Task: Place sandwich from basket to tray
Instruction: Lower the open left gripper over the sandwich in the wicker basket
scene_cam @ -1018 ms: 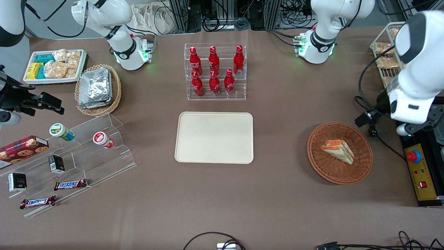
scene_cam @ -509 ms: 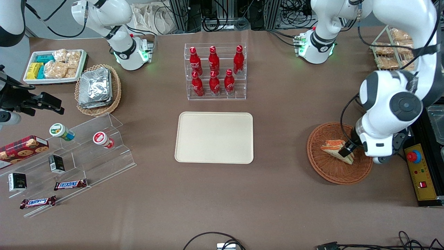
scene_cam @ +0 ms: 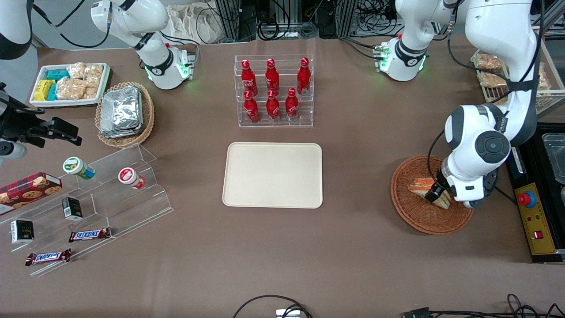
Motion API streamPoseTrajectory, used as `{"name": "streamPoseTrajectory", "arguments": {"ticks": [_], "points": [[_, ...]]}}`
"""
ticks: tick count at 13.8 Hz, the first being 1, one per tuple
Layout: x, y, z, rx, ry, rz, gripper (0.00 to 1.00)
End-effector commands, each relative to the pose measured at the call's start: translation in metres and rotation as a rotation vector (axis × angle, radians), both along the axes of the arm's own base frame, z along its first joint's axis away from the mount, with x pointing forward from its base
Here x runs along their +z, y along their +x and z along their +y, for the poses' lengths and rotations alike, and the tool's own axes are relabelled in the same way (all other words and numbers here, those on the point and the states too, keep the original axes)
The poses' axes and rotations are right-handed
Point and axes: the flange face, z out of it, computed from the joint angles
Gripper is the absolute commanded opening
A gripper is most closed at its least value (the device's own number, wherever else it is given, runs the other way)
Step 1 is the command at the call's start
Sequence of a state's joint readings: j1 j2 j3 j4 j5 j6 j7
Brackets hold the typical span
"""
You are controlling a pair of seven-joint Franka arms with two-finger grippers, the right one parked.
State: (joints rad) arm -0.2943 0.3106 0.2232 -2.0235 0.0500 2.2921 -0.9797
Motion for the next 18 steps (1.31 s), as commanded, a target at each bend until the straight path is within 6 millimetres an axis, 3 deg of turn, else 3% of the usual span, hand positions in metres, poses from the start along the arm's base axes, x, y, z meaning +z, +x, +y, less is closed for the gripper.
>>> {"name": "streamPoseTrajectory", "arguments": {"ticks": [1,6,7,8,12,16,18], "points": [[-0.017,-0.001,0.0,0.029,0.001,-0.02,1.0],[-0.042,-0.004,0.001,0.068,0.007,-0.013,1.0],[-0.046,-0.004,0.002,0.067,0.009,-0.012,0.96],[-0.046,-0.004,0.002,0.061,0.008,-0.012,0.73],[-0.043,-0.005,0.002,0.043,0.009,-0.003,0.0],[-0.023,-0.003,0.002,0.009,0.007,0.011,0.0],[0.009,0.0,0.0,-0.063,-0.005,0.006,0.0]]}}
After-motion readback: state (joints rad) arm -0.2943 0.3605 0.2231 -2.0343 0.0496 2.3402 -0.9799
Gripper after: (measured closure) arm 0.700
